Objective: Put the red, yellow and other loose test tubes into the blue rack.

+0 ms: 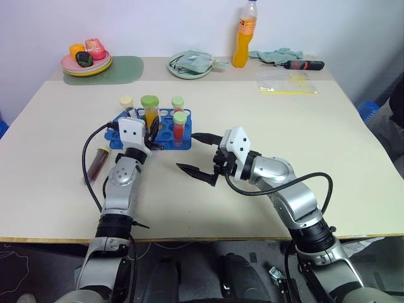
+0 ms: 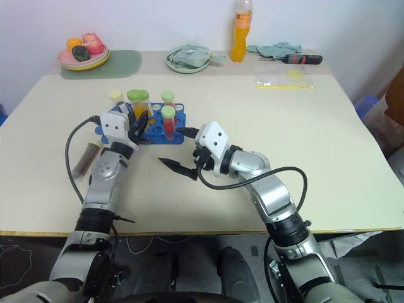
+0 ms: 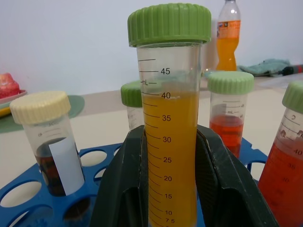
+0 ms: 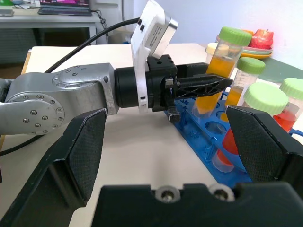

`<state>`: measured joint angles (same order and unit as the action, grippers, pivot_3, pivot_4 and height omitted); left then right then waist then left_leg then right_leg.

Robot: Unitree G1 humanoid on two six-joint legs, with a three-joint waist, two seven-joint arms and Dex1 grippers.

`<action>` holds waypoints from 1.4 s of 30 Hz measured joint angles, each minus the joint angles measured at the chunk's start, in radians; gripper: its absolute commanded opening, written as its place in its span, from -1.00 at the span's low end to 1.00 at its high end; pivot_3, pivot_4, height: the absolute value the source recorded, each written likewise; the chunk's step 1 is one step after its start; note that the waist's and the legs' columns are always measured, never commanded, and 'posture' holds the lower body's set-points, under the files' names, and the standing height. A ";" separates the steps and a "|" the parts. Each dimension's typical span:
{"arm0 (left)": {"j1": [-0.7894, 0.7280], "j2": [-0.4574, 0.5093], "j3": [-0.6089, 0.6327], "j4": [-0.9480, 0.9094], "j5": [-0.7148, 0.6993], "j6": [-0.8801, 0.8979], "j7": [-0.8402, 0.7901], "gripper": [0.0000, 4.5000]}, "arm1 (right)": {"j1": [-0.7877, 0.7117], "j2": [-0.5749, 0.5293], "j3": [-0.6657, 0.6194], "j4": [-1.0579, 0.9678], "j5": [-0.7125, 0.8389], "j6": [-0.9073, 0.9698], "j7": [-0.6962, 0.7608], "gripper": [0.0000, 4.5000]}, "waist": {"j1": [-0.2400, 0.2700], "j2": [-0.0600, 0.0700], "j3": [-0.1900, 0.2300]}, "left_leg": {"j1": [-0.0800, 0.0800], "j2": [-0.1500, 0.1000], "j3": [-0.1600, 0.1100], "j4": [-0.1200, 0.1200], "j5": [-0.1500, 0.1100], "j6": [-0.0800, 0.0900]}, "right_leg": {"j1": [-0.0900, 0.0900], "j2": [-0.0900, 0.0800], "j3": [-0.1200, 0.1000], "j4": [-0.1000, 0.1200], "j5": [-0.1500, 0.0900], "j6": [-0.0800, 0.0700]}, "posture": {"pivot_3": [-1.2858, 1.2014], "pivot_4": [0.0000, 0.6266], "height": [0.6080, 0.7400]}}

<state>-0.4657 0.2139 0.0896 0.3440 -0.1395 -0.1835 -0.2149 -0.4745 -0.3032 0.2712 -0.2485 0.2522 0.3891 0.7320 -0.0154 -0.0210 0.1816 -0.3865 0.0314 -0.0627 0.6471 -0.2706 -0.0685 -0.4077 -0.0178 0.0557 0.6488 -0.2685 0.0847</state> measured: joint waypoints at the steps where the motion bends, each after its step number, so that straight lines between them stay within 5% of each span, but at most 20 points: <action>1: 0.006 0.000 0.000 0.002 0.001 0.000 0.001 -0.67 | 0.001 -0.001 0.000 -0.003 0.000 0.000 0.000 0.99 | -0.001 0.000 0.000 | 0.000 0.000 0.000 0.000 0.000 0.000 | 0.000 0.000 0.000 0.000 0.000 0.000 | 0.03 -0.52 1.00; 7: 0.013 -0.003 0.001 0.015 0.001 -0.009 -0.001 -0.67 | 0.002 -0.001 0.000 -0.007 0.006 0.010 0.001 0.99 | -0.002 0.000 0.000 | 0.000 0.000 0.000 0.000 0.000 0.000 | 0.000 0.000 0.000 0.000 0.000 0.000 | 0.03 -0.52 1.00; 15: 0.008 -0.012 0.007 0.010 -0.009 0.005 -0.006 0.98 | 0.001 0.001 0.000 -0.008 0.005 0.010 0.001 0.99 | -0.004 0.000 0.000 | 0.000 0.000 0.000 0.000 0.000 0.000 | 0.000 0.000 0.000 0.000 0.000 0.000 | 0.03 -0.52 1.00; 22: 0.218 0.166 0.094 -0.318 -0.163 0.261 -0.123 0.98 | 0.002 -0.005 -0.006 -0.034 0.007 0.013 -0.001 0.99 | -0.019 0.000 0.000 | 0.001 0.002 -0.001 -0.001 0.000 0.000 | 0.000 0.001 0.000 0.001 0.000 0.000 | 0.03 -0.52 1.00; 26: 0.326 0.423 0.227 -0.522 -0.335 0.570 -0.229 0.98 | 0.006 -0.025 -0.018 -0.039 0.008 0.017 0.002 0.99 | -0.025 0.000 0.001 | 0.001 0.002 -0.001 -0.001 0.000 0.000 | 0.000 0.001 -0.001 0.001 0.000 -0.001 | 0.03 -0.52 1.00; 30: 0.302 0.730 0.258 -0.536 -0.372 0.951 -0.270 0.98 | 0.000 -0.029 -0.022 -0.037 0.009 0.015 0.017 0.99 | -0.027 0.003 0.002 | 0.002 0.001 0.000 -0.001 0.000 0.000 | 0.001 0.001 0.000 0.000 -0.002 -0.001 | 0.03 -0.52 1.00; 32: 0.205 0.881 0.147 -0.496 -0.378 1.186 -0.324 0.98 | -0.022 -0.036 -0.015 -0.026 0.012 0.016 0.051 0.99 | -0.025 0.001 0.002 | 0.001 0.001 -0.001 -0.001 0.000 0.000 | 0.000 0.001 -0.001 0.000 -0.003 -0.003 | 0.03 -0.52 1.00; 35: 0.016 0.974 -0.033 -0.394 -0.378 1.433 -0.396 0.98 | -0.055 -0.074 -0.002 -0.038 0.049 0.027 0.131 0.99 | -0.029 0.001 0.003 | 0.002 0.001 0.000 -0.003 0.000 0.000 | 0.000 0.002 0.000 -0.001 -0.001 0.000 | 0.03 -0.52 1.00; 42: -0.258 0.897 -0.348 -0.100 -0.246 1.506 -0.479 0.98 | -0.052 -0.120 0.004 -0.069 0.075 0.042 0.204 0.99 | -0.028 0.001 0.002 | 0.001 0.002 -0.001 -0.003 0.000 0.000 | -0.002 0.003 0.000 0.001 -0.001 -0.001 | 0.03 -0.52 1.00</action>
<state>-0.7239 1.1108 -0.2580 0.2440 -0.3859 1.3224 -0.6939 -0.5260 -0.4227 0.2754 -0.3173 0.3275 0.4312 0.9357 -0.0434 -0.0202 0.1838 -0.3859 0.0330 -0.0634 0.6441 -0.2707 -0.0682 -0.4096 -0.0150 0.0556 0.6499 -0.2699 0.0841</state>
